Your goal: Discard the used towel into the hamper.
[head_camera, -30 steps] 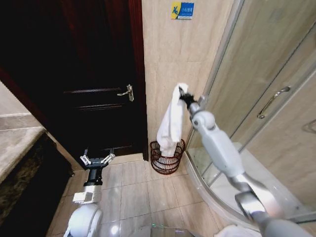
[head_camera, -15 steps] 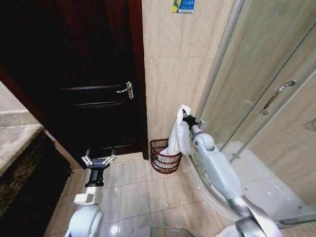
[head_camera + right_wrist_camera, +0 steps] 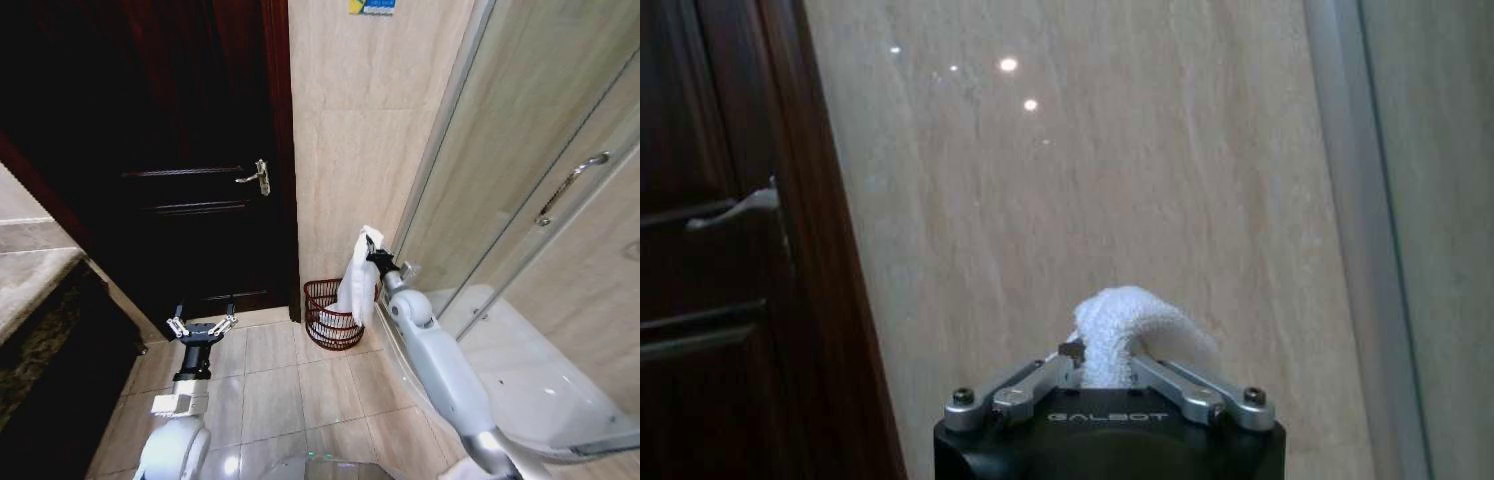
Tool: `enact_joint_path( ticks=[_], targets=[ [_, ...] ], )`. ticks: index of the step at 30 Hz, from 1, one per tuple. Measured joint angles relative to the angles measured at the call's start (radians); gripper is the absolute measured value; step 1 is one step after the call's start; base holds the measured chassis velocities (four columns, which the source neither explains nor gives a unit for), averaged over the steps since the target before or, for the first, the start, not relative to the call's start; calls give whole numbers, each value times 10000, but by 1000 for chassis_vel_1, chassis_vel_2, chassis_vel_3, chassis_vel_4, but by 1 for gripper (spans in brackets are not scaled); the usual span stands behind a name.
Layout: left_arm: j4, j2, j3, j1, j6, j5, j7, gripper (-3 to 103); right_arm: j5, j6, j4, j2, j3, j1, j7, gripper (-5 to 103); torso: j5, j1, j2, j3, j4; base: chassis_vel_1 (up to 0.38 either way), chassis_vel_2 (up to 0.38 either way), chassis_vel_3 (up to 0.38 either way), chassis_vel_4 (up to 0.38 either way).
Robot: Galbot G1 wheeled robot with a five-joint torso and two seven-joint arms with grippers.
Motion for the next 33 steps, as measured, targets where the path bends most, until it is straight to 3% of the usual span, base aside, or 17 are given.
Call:
enact_joint_path(
  ticks=[20, 25, 29, 33],
  targets=[
    [71, -8, 21, -77, -63, -29, 70, 100, -311, 338, 1223, -16, 392, -1123, -6, 4, -1, -422, -961, -532, 0, -32, 31, 30, -36],
    [92, -22, 20, -78, -130, -41, 76, 100, -635, 290, 1628, 36, 612, -1500, 10, 4, 0, -507, -1178, -651, 3, -84, 139, 116, -119],
    [232, -44, -2, -76, -340, -50, 160, 99, -1436, 223, 2364, 10, 983, -2233, -286, 4, -1, -579, -1321, -730, -1, -35, 39, 31, -27],
    [277, -99, 12, -69, -401, -51, 217, 99, -1491, 230, 2531, 31, 1019, -2400, -265, 4, -1, -609, -1391, -772, 1, 8, -16, -12, 6]
  ],
)
